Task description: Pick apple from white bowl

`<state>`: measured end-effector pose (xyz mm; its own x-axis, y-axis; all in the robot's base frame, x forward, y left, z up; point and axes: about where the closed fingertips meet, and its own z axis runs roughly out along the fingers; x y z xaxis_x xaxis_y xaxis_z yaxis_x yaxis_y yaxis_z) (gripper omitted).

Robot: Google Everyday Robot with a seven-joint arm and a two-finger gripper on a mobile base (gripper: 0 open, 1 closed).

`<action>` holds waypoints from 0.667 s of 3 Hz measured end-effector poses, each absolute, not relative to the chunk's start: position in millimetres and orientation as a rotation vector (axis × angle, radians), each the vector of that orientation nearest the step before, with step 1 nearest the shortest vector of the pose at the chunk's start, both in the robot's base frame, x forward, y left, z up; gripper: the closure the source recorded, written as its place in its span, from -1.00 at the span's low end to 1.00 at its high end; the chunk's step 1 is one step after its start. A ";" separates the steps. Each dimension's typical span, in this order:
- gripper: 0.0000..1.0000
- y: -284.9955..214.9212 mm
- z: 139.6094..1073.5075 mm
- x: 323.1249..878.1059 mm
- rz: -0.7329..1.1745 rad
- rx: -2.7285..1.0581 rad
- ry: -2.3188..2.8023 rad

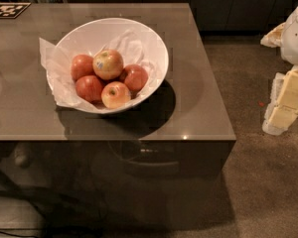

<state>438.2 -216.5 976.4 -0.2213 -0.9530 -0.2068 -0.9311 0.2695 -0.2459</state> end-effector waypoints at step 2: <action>-1.00 -197.9 983.5 444.3 -0.111 -1.759 2.214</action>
Offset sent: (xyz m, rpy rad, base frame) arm 0.0126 0.0400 0.0098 -0.0367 0.0284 0.0560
